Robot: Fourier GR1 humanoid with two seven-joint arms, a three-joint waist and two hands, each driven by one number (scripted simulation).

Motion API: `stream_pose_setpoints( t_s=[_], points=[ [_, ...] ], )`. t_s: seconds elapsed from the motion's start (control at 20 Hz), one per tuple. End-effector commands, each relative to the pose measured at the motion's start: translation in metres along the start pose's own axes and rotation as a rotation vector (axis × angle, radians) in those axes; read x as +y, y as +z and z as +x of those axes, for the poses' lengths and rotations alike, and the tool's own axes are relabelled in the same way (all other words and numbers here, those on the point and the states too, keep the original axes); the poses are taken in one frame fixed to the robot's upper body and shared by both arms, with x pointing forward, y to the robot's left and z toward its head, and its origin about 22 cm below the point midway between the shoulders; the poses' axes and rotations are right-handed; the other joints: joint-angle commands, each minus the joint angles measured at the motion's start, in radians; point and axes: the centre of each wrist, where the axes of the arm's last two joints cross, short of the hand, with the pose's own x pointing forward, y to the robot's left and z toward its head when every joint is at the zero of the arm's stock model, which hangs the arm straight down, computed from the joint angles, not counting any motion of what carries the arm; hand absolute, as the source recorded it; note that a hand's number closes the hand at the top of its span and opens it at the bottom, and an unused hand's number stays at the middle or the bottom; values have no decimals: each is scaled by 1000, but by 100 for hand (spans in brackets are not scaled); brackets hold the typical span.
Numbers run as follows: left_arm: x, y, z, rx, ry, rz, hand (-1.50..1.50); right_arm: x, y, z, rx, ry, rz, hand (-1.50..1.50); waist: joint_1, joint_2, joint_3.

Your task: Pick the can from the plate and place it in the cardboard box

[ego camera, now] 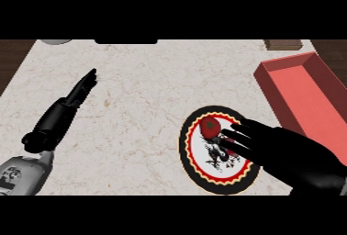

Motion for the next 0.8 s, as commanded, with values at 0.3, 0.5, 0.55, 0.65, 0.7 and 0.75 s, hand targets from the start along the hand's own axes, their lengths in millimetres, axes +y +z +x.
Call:
stream_pose_setpoints(
  t_s=[0.3, 0.5, 0.55, 0.65, 0.7, 0.75],
  points=[
    [2, 1, -5, 10, 17, -7, 0, 20, -17, -2, 51, 47, -17, -150, 1, 1, 0],
    [-7, 6, 4, 10, 4, -11, 0, 32, -16, -31, 66, 80, -15, -150, 3, 1, 1],
    [-19, 6, 4, -2, -8, -9, 0, 31, -23, -16, 101, 81, -4, -150, 1, 0, 0],
    [-7, 2, -4, 3, 8, -4, 0, 56, -43, -5, 95, 88, -11, -150, 1, 1, 0],
    [7, -12, -5, -1, 10, -3, 0, 44, -53, -17, 108, 86, -11, -150, 2, 2, 0],
    [15, 6, -2, 4, -23, 6, 0, 46, -46, -2, 100, 85, -14, -150, 2, 0, 0]
  ],
)
